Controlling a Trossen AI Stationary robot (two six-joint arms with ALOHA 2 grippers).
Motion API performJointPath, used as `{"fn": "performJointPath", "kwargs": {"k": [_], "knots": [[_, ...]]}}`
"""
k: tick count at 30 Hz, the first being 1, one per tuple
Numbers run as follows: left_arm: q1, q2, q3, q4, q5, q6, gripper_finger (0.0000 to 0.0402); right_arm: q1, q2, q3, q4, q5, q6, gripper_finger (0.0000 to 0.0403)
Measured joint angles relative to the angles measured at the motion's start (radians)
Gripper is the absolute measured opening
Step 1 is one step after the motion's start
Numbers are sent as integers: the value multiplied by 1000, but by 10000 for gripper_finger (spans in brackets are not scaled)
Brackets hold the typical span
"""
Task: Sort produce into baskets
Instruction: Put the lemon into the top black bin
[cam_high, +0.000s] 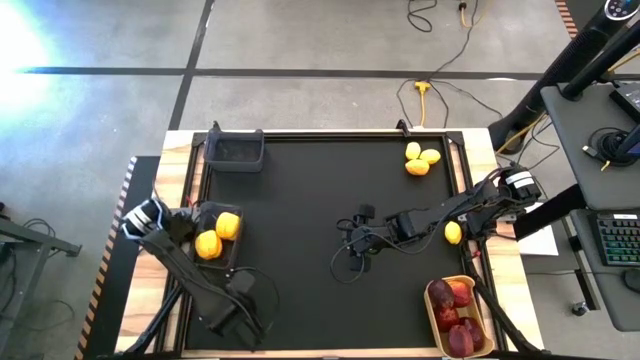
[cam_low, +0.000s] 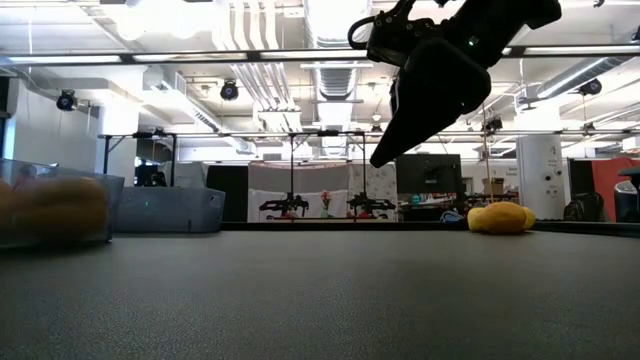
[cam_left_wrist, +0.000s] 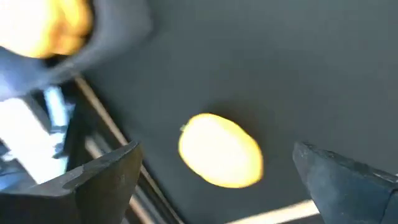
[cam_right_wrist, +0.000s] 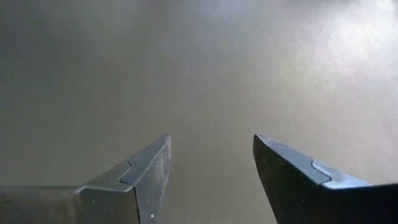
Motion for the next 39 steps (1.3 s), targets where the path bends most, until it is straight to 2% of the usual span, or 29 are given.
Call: {"fn": "performJointPath", "kwargs": {"k": [4,7,11,19,23,29,34,39], "knots": [[-1,8,44,-95,3,-4,398,0,0,0,0,0,-1,221],[-3,3,43,-74,22,-4,398,0,0,0,1,0,-1,221],[-12,1,-13,38,67,-19,398,0,0,0,0,0,-3,221],[-51,0,-211,331,183,-128,398,0,0,0,-1,0,-12,221],[-55,0,-288,482,189,-141,398,0,0,0,0,0,-11,221],[-55,-2,-363,549,164,-128,394,0,0,0,0,0,-11,221],[-52,-2,-358,543,95,-72,356,0,0,0,-1,0,-11,221],[-25,4,-316,478,17,5,279,0,0,0,-4,-3,-5,221]]}}
